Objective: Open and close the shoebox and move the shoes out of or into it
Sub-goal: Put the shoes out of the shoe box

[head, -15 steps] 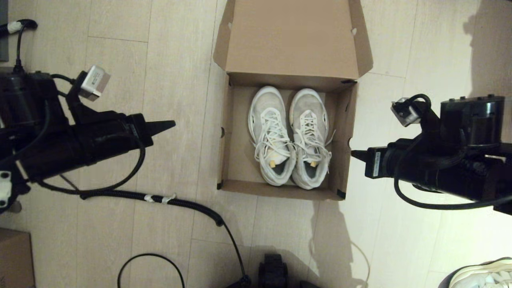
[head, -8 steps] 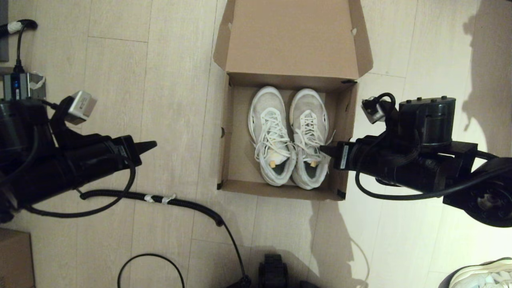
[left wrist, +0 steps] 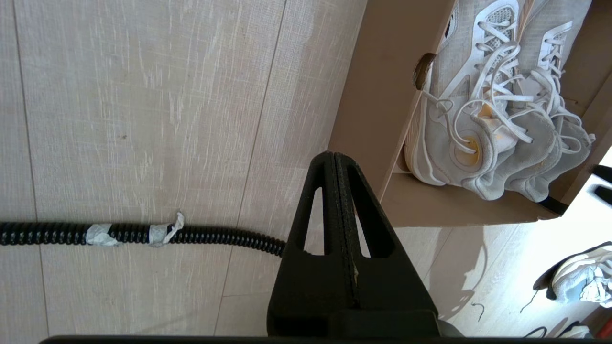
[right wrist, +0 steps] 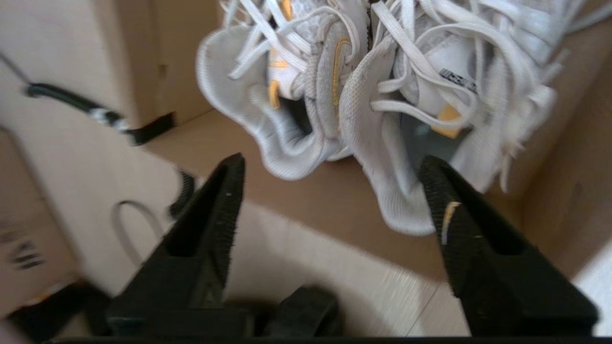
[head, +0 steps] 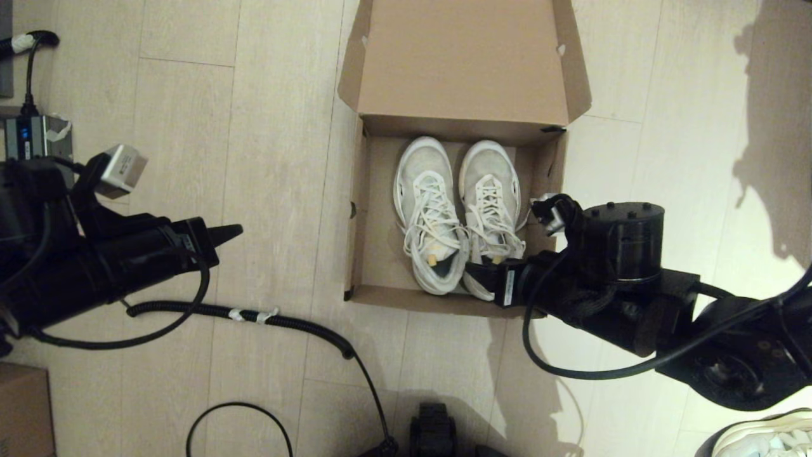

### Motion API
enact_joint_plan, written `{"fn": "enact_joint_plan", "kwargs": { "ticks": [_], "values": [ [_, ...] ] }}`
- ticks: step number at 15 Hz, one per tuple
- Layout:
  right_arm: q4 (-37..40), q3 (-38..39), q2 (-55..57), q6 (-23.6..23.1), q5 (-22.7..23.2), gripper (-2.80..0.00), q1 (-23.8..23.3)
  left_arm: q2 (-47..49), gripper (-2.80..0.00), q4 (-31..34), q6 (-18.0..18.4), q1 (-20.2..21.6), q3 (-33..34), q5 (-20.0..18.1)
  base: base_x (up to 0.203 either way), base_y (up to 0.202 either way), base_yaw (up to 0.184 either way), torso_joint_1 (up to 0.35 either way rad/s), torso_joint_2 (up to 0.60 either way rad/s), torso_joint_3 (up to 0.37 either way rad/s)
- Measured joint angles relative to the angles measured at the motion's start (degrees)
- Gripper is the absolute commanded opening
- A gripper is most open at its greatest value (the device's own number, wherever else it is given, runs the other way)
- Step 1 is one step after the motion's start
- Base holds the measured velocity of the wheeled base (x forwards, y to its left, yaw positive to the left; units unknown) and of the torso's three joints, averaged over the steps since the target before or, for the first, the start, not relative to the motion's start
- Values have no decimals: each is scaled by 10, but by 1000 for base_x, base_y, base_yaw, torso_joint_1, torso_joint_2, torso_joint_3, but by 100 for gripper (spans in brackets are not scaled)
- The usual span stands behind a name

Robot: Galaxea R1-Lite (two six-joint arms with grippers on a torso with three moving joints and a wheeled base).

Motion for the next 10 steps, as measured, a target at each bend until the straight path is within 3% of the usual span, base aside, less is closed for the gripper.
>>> {"fn": "enact_joint_plan", "kwargs": {
  "ticks": [6, 7, 10],
  "values": [
    [-182, -29, 173, -60, -35, 0, 3, -16, -280, 0, -1, 10, 1, -1, 0, 0, 0, 0, 0, 0],
    [-198, -50, 207, -65, -46, -280, 3, -19, -280, 0, -1, 12, 2, -1, 0, 0, 0, 0, 0, 0],
    [-253, -99, 275, -85, -81, -280, 5, -27, -280, 1, 0, 15, 2, -1, 0, 0, 0, 0, 0, 0]
  ]
}}
